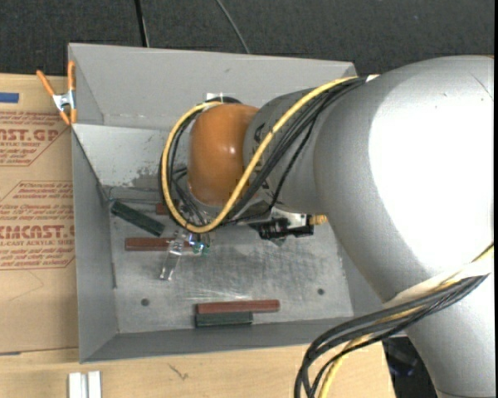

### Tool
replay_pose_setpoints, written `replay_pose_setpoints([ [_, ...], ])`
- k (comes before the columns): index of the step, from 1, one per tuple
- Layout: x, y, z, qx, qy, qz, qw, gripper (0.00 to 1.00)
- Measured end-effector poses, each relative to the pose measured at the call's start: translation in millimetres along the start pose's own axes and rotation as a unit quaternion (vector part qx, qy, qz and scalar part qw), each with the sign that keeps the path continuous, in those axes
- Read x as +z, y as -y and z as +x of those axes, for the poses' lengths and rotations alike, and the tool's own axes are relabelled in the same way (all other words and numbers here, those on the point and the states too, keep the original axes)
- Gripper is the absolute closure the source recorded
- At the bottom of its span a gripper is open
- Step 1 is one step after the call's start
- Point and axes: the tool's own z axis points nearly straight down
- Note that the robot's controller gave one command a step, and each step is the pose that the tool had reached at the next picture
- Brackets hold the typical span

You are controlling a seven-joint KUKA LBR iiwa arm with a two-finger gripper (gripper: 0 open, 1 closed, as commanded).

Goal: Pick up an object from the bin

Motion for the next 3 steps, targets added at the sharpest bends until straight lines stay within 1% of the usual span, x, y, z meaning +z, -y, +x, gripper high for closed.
replay_pose_setpoints([
  [1, -2.8, 23.6, 4.4, -0.028, -0.0008, -0.002, 0.9996, 1.00],
  [3, -7.8, 24.0, 5.0, -0.028, -0.0007, -0.001, 0.9996, 1.00],
])
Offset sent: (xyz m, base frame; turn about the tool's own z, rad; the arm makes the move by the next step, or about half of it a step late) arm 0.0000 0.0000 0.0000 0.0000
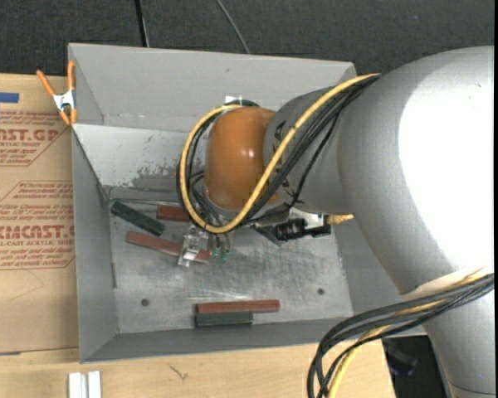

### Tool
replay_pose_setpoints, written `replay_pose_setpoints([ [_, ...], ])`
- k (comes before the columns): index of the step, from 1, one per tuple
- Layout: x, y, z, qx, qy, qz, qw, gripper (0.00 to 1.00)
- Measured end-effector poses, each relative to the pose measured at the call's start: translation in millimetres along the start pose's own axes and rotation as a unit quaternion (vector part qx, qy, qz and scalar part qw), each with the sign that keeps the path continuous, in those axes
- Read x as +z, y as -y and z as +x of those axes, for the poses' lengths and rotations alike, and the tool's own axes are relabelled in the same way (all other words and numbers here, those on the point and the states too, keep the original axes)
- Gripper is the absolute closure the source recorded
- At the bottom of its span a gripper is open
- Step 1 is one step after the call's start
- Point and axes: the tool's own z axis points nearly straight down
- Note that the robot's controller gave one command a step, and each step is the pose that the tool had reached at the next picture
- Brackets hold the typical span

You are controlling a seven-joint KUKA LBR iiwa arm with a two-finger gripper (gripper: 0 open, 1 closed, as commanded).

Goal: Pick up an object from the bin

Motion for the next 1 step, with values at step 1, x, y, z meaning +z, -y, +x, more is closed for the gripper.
replay_pose_setpoints([
  [1, -12.3, 0.5, -0.4, 0.000, 0.0004, 0.002, 1.0000, 1.00],
])
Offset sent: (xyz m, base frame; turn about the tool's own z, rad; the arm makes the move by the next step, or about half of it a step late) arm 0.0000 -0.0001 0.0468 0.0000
